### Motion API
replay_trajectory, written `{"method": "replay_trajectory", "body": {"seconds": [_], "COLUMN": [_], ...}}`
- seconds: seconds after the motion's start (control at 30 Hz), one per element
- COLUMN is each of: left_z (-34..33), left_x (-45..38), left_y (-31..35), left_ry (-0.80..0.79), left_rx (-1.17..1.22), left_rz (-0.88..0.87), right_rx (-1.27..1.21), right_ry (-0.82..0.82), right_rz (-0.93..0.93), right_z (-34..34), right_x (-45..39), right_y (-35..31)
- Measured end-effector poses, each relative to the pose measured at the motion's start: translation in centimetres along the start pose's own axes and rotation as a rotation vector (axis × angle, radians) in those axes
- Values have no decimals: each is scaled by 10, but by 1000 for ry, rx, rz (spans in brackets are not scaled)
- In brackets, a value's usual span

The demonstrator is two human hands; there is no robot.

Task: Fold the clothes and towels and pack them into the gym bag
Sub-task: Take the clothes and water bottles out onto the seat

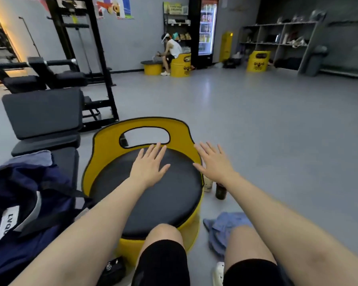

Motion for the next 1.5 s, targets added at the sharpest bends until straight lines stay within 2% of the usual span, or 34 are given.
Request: {"method": "replay_trajectory", "body": {"seconds": [0.27,0.5,0.73,1.17,1.5], "left_z": [-35,-82,-151,-319,-436], "left_x": [-39,-68,-93,-130,-152], "left_y": [115,191,252,306,325], "left_ry": [-56,-86,-243,-580,-729], "left_rx": [42,85,115,96,103], "left_rz": [-224,-379,-450,-443,-422], "right_rx": [9,35,12,-153,-313], "right_ry": [-72,-172,-257,-511,-576], "right_rz": [-215,-369,-481,-573,-555], "right_z": [-23,-69,-126,-295,-421], "right_x": [65,112,143,146,121], "right_y": [98,162,217,284,294]}}
Point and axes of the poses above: each hand's wrist, its own x-axis away from the middle knuckle, its own z-axis out of the back of the hand, y = z × x, the point moved 3 cm from there along -x, towards the middle knuckle, and after that the axes turned 1 degree about y, right-handed, at the moved point
